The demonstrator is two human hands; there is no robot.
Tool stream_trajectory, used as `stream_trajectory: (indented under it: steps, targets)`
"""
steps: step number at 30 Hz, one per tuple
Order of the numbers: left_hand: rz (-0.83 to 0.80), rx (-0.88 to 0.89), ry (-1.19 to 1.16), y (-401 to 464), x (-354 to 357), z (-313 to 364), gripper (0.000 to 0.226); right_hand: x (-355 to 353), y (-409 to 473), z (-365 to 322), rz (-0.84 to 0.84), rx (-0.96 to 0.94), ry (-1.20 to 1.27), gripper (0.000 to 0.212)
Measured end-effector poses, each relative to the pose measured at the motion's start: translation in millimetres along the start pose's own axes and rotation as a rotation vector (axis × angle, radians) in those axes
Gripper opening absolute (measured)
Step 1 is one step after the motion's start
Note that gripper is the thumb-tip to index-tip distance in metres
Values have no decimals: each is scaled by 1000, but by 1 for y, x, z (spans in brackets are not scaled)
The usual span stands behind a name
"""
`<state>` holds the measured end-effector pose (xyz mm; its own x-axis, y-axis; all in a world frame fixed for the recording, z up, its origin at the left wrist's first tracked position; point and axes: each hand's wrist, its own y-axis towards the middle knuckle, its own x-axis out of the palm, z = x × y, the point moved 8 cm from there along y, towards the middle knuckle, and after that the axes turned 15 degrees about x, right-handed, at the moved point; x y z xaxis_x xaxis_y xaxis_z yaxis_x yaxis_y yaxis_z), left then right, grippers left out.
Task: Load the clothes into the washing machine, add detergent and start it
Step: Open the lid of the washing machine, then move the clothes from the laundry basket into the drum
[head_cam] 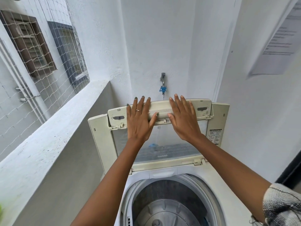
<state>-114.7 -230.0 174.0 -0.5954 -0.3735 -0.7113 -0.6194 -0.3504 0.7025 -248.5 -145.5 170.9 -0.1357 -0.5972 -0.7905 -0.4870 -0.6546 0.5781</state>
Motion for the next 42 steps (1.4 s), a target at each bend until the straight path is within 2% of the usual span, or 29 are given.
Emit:
stream_trajectory:
  steps: [12, 23, 33, 42]
  targets:
    - [2, -11, -20, -21, -20, 15, 68, -21, -30, 11, -11, 19, -10, 66]
    - [47, 19, -200, -74, -25, 74, 60, -34, -105, 25, -22, 114, 49, 63]
    - [-170, 121, -503, -165, 9, 173, 61, -24, -244, 99, -125, 406, 55, 60]
    - [-358, 192, -619, -176, 58, 244, 63, -9, -272, 167, -195, 552, 91, 65]
